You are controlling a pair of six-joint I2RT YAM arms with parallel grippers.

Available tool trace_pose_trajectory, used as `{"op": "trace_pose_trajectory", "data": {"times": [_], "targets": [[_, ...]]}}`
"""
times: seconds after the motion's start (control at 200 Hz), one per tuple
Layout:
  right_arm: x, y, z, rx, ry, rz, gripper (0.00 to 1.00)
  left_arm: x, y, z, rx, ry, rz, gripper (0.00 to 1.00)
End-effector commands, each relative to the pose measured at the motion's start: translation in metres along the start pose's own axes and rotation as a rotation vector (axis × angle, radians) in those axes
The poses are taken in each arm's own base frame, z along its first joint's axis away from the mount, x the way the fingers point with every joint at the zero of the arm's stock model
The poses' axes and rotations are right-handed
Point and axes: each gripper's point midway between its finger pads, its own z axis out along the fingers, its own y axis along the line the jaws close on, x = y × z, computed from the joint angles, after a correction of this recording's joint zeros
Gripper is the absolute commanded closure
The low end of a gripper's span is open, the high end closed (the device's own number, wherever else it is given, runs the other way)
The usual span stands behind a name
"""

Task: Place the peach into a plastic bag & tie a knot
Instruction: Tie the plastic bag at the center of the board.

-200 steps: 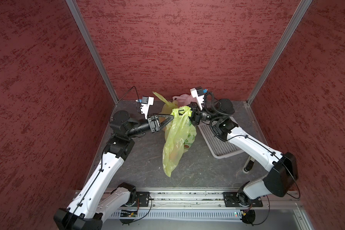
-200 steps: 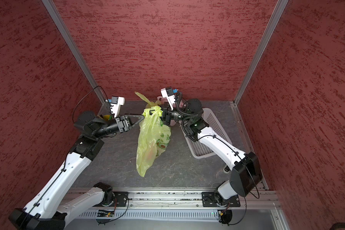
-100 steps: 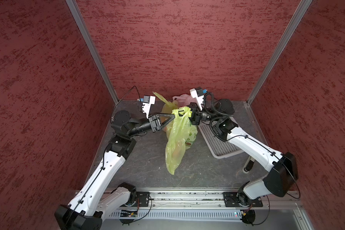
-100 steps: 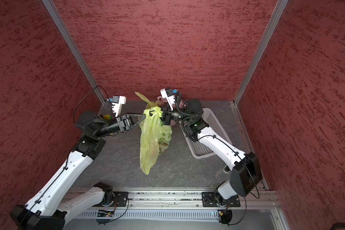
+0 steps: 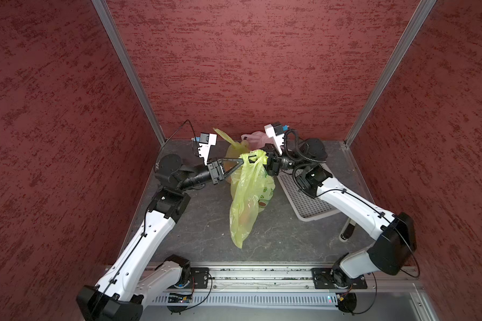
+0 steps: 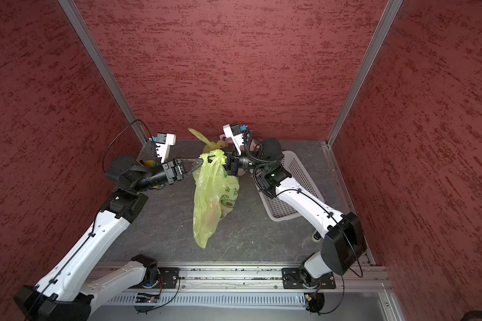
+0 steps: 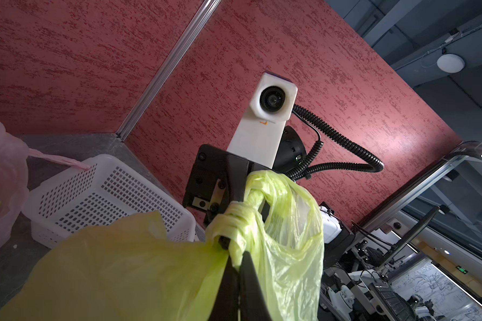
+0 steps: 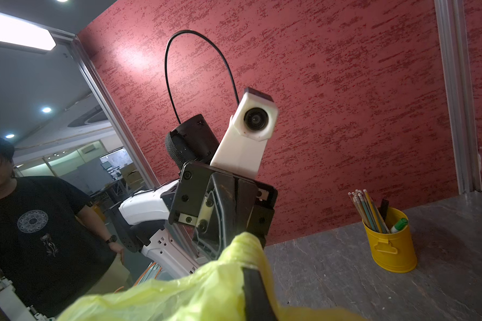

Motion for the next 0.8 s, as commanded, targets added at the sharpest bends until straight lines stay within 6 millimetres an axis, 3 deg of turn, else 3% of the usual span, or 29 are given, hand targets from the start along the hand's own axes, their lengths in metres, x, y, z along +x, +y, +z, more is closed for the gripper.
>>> {"op": "trace_pose_trajectory", "data": {"times": [0.0,0.12,0.336,0.476,0.551,0.731,0.796], "targets": [[0.007,0.004,0.003,-0.019,0.039,-0.017,1.00,-0.001,0.003,-0.001,-0.017,-0.010,0.033,1.00],[0.033,-0.025,0.000,0.090,0.099,-0.003,1.00,0.009,0.032,-0.009,-0.113,-0.019,0.030,1.00],[0.098,-0.090,-0.027,0.387,0.215,0.050,0.73,0.054,0.112,-0.030,-0.256,-0.010,-0.052,1.00],[0.128,-0.118,-0.055,0.589,0.266,0.074,0.65,0.069,0.135,-0.040,-0.277,-0.034,-0.089,1.00],[0.133,-0.127,-0.067,0.674,0.270,0.085,0.64,0.069,0.134,-0.041,-0.276,-0.038,-0.089,1.00],[0.097,-0.099,-0.079,0.728,0.198,0.041,0.60,0.068,0.131,-0.041,-0.277,-0.030,-0.084,1.00],[0.091,-0.084,-0.077,0.692,0.191,0.042,0.65,0.067,0.130,-0.042,-0.277,-0.032,-0.083,1.00]]}}
